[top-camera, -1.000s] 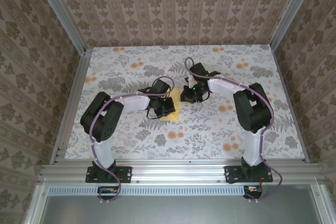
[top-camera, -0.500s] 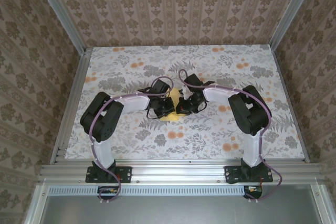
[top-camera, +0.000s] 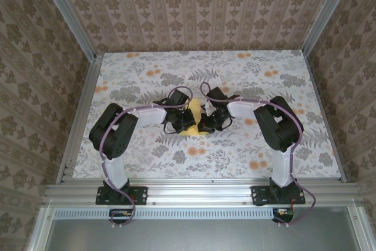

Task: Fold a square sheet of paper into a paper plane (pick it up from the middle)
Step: Fold the triangle a second time at the center of the table.

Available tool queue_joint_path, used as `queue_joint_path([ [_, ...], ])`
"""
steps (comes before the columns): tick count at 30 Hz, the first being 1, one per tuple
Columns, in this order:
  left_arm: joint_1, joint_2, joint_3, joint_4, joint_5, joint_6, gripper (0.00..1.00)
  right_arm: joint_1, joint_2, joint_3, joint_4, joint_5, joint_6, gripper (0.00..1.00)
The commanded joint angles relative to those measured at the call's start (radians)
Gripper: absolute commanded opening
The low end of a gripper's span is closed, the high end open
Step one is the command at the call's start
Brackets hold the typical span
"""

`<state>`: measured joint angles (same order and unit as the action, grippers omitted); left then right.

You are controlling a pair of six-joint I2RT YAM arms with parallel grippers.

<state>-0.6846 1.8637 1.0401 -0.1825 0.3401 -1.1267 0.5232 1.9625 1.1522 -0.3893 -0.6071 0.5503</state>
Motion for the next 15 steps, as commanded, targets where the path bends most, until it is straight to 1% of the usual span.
queue_joint_path([
  [1,0.002,0.054,-0.057,-0.079,-0.039,-0.027,0.05,0.008,-0.007,-0.023,-0.024,0.017,-0.009,0.04],
  [6,0.008,0.051,-0.068,-0.073,-0.036,-0.031,0.04,0.008,-0.045,-0.025,-0.016,0.042,-0.014,0.05],
  [11,0.011,0.053,-0.079,-0.050,-0.016,-0.043,0.04,0.011,-0.118,-0.059,0.067,-0.009,0.004,0.05],
  [15,0.014,0.057,-0.092,-0.030,-0.001,-0.054,0.04,0.023,-0.101,-0.069,0.108,-0.027,0.031,0.05],
])
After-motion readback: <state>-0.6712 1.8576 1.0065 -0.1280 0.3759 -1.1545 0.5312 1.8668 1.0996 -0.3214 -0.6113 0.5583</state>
